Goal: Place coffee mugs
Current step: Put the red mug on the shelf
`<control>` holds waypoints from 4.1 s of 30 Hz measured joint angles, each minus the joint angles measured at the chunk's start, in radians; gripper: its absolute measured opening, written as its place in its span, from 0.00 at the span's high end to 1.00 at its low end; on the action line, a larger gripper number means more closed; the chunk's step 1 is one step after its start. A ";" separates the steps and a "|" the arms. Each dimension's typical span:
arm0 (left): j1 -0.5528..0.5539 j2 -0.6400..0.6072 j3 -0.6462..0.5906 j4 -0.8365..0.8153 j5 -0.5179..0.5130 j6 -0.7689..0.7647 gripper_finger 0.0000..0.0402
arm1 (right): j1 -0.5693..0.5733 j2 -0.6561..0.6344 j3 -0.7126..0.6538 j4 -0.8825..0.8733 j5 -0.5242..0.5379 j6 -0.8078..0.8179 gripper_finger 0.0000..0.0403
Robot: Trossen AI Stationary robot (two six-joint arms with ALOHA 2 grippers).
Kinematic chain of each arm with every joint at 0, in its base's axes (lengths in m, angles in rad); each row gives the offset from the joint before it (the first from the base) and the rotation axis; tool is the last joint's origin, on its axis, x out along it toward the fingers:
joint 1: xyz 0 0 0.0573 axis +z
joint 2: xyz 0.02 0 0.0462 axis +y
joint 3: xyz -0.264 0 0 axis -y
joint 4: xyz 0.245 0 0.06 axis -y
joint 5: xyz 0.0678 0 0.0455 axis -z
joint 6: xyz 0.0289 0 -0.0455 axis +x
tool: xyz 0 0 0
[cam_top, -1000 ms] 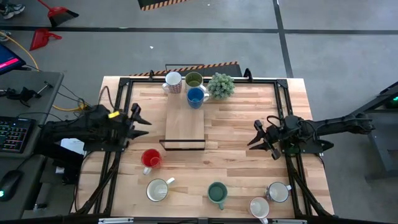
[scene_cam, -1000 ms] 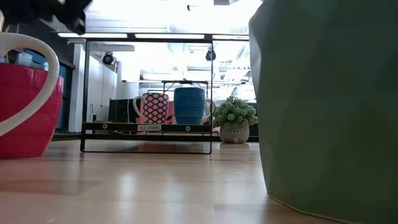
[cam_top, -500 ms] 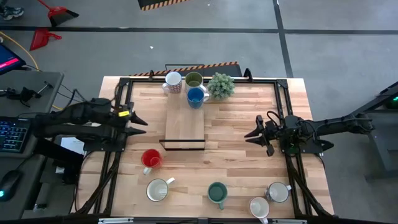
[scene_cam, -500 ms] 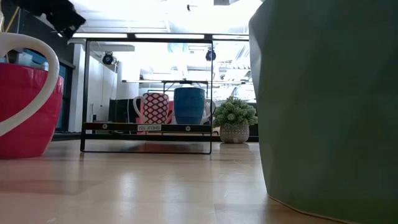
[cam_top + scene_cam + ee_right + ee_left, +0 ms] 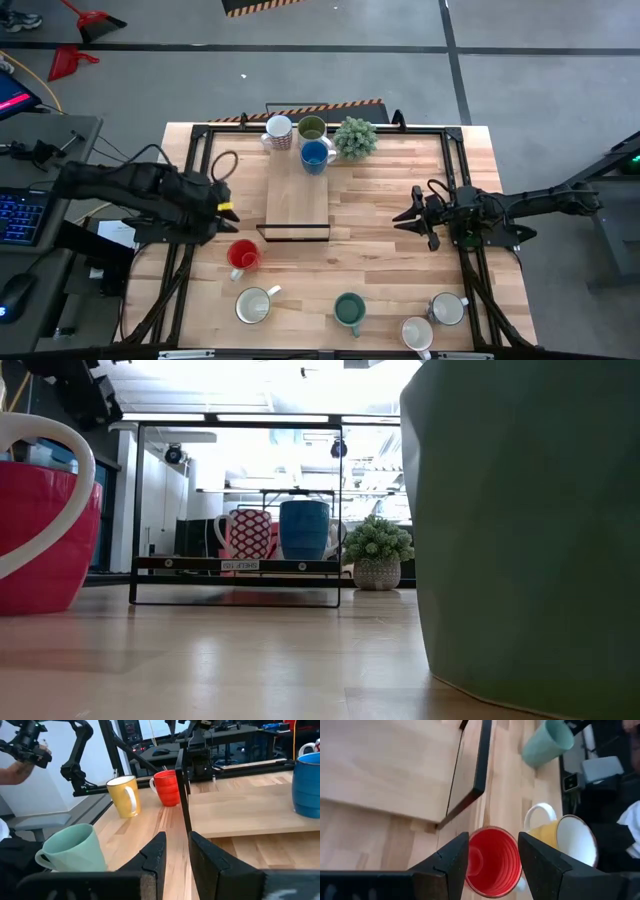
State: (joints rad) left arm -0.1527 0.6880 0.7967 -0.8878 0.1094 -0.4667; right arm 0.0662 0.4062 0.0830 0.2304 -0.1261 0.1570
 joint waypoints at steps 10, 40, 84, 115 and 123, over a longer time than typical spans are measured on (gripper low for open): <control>-0.212 0.115 0.000 -0.005 -0.167 -0.234 0.61 | 0.000 0.000 0.000 -0.009 0.000 -0.002 0.84; -0.378 0.428 0.000 -0.104 -0.356 -0.610 0.61 | 0.000 0.001 0.000 -0.031 -0.043 0.000 0.84; -0.378 0.575 0.000 -0.058 -0.347 -0.754 0.87 | 0.000 0.001 0.000 -0.071 -0.052 -0.008 0.84; -0.370 0.523 0.212 -0.502 -0.410 -0.760 0.99 | 0.000 0.000 0.000 -0.088 -0.051 -0.008 0.84; -0.272 0.523 0.325 -0.687 -0.412 -0.667 0.99 | 0.000 0.000 0.000 -0.093 -0.051 -0.027 0.84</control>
State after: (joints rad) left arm -0.4247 1.2106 1.1214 -1.5744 -0.3025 -1.1332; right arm 0.0662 0.4066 0.0830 0.1376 -0.1776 0.1303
